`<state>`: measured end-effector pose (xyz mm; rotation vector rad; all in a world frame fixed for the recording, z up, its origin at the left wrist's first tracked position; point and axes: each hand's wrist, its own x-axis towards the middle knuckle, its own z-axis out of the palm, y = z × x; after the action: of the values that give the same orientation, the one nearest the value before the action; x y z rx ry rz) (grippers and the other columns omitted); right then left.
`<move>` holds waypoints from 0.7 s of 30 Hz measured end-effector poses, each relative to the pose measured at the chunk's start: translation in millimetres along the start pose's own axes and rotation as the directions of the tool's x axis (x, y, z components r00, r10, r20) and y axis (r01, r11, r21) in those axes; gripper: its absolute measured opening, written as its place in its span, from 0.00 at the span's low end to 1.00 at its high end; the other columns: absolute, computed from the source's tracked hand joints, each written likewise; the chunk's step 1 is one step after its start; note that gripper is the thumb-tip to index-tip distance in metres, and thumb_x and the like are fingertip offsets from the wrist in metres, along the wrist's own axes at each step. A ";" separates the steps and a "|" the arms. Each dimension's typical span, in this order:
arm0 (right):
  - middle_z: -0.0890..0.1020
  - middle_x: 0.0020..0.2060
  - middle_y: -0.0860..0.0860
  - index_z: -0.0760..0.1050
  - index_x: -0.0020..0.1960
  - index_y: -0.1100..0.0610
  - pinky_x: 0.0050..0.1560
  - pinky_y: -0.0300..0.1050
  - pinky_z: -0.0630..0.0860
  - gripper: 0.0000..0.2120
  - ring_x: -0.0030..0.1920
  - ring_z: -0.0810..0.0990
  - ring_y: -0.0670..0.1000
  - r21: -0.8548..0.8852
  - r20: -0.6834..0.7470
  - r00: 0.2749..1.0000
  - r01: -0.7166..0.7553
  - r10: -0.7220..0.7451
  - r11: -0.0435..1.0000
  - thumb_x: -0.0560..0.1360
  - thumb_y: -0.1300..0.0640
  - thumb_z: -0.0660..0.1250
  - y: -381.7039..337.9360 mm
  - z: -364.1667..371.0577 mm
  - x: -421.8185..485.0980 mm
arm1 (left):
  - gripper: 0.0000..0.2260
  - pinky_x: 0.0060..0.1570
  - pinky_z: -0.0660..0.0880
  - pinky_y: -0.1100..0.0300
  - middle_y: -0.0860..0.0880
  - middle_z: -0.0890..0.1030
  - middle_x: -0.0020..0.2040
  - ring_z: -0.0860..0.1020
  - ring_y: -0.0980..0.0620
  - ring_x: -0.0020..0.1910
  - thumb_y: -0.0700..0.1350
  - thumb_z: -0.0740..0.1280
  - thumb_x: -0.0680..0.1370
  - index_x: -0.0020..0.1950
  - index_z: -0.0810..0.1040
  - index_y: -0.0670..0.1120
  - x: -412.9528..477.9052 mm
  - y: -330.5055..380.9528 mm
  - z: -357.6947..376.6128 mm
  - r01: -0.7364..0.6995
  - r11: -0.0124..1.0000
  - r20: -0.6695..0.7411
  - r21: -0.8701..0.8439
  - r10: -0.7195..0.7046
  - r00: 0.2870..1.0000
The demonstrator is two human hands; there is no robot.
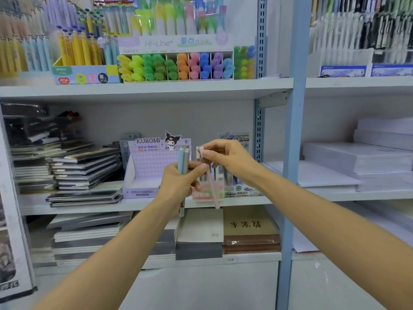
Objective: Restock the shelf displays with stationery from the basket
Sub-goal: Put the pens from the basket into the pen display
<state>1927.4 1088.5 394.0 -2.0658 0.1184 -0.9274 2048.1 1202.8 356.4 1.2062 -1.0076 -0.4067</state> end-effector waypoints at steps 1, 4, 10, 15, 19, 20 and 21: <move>0.85 0.43 0.50 0.79 0.55 0.56 0.43 0.33 0.77 0.08 0.43 0.83 0.44 0.007 -0.014 1.000 0.003 -0.003 1.000 0.77 0.58 0.67 0.6 0.5 3.1 | 0.06 0.20 0.66 0.68 0.50 0.81 0.30 0.74 0.56 0.22 0.45 0.73 0.74 0.44 0.81 0.43 2.0 -0.2 -0.8 0.006 1.000 -0.007 -0.002 -0.006 1.000; 0.83 0.42 0.53 0.77 0.55 0.58 0.43 0.38 0.79 0.06 0.41 0.82 0.46 0.076 -0.134 0.991 0.015 -0.005 0.997 0.79 0.59 0.65 2.7 -3.3 14.1 | 0.07 0.19 0.64 0.67 0.49 0.84 0.37 0.72 0.56 0.22 0.48 0.72 0.75 0.46 0.80 0.44 11.9 -1.4 -5.4 0.092 0.995 -0.026 -0.049 -0.093 0.995; 0.80 0.43 0.56 0.71 0.53 0.61 0.39 0.38 0.78 0.04 0.39 0.81 0.47 0.048 -0.421 0.906 0.073 -0.046 0.996 0.81 0.61 0.60 14.0 -18.7 37.2 | 0.14 0.18 0.60 0.67 0.50 0.75 0.29 0.66 0.55 0.21 0.53 0.60 0.77 0.39 0.74 0.44 24.5 -14.2 -17.5 0.332 0.904 0.015 -0.270 -0.340 0.940; 0.80 0.45 0.60 0.71 0.52 0.61 0.45 0.44 0.80 0.02 0.44 0.81 0.53 -0.060 -0.427 0.904 -0.016 -0.011 0.998 0.81 0.62 0.60 41.6 -7.3 44.2 | 0.09 0.18 0.62 0.65 0.49 0.75 0.29 0.67 0.55 0.22 0.43 0.58 0.80 0.44 0.74 0.42 29.0 -30.2 -20.1 0.346 0.886 0.045 -0.309 -0.350 0.936; 0.81 0.45 0.59 0.72 0.53 0.62 0.47 0.44 0.80 0.04 0.44 0.81 0.54 -0.142 -0.396 0.918 -0.026 -0.032 0.990 0.80 0.62 0.61 55.2 0.4 47.6 | 0.09 0.21 0.67 0.65 0.49 0.75 0.29 0.69 0.55 0.24 0.42 0.58 0.82 0.50 0.77 0.40 31.9 -39.2 -22.3 0.308 0.908 0.095 -0.283 -0.293 0.951; 0.81 0.45 0.59 0.72 0.53 0.62 0.47 0.45 0.80 0.04 0.44 0.81 0.54 -0.156 -0.382 0.923 -0.026 -0.036 0.987 0.80 0.62 0.61 57.4 1.8 48.2 | 0.10 0.22 0.68 0.65 0.49 0.75 0.29 0.70 0.55 0.25 0.42 0.58 0.83 0.51 0.77 0.40 32.7 -40.9 -23.6 0.294 0.914 0.107 -0.279 -0.274 0.956; 0.81 0.44 0.60 0.72 0.52 0.62 0.47 0.45 0.80 0.04 0.44 0.81 0.55 -0.170 -0.365 0.930 -0.026 -0.038 0.985 0.80 0.62 0.61 59.4 3.1 48.6 | 0.10 0.23 0.68 0.64 0.49 0.75 0.30 0.70 0.55 0.25 0.43 0.58 0.83 0.51 0.77 0.40 33.2 -42.4 -24.8 0.278 0.920 0.120 -0.276 -0.254 0.960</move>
<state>1978.5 1033.7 377.1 -2.0244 0.4044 -1.3428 2095.9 1177.8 331.8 1.0667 -0.8192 -0.7984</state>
